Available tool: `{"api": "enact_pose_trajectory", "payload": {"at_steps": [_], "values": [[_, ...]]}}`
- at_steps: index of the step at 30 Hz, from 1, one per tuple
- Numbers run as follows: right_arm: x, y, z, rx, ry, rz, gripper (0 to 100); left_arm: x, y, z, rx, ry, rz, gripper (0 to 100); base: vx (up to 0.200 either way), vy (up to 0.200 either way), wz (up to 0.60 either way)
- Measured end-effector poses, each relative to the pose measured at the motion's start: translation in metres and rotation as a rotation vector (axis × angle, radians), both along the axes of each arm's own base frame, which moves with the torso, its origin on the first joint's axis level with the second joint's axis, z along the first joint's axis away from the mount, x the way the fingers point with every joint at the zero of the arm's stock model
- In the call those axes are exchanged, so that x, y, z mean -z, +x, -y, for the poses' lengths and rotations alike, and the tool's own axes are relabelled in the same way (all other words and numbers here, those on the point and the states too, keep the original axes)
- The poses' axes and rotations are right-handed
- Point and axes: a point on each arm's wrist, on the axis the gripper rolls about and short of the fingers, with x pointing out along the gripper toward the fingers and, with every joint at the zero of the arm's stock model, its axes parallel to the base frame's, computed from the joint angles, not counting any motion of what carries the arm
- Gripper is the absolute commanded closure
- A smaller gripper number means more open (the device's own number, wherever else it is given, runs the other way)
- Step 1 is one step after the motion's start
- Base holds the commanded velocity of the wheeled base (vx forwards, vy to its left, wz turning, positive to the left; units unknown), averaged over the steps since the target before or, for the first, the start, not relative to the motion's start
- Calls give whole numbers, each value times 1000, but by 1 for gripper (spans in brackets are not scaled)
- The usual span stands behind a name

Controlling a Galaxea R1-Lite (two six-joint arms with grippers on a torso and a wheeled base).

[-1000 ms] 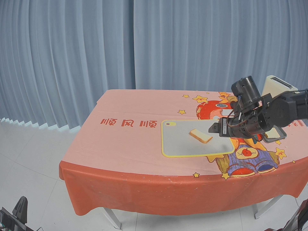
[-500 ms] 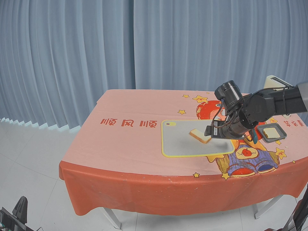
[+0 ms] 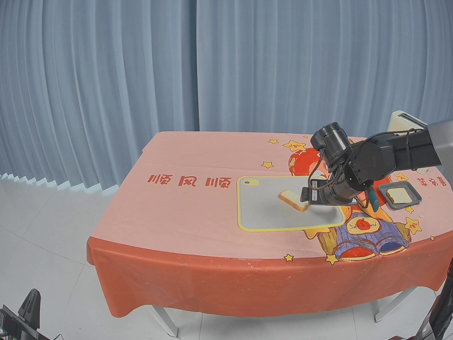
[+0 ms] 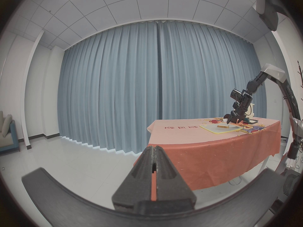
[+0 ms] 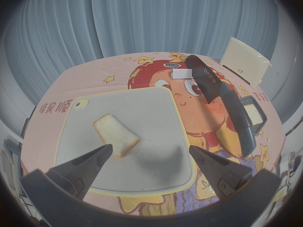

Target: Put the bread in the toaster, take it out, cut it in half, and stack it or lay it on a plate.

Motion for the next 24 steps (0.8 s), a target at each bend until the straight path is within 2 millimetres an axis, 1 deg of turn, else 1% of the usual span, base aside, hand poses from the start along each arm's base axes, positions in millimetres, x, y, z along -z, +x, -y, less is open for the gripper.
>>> {"api": "enact_pose_trajectory", "payload": {"at_steps": [11, 24], "values": [[6, 13, 3, 10, -23, 2, 0, 0, 0, 0, 0, 0, 0, 100, 0, 0, 0], [15, 14, -2, -2, -34, -17, 0, 0, 0, 0, 0, 0, 0, 100, 0, 0, 0]]}}
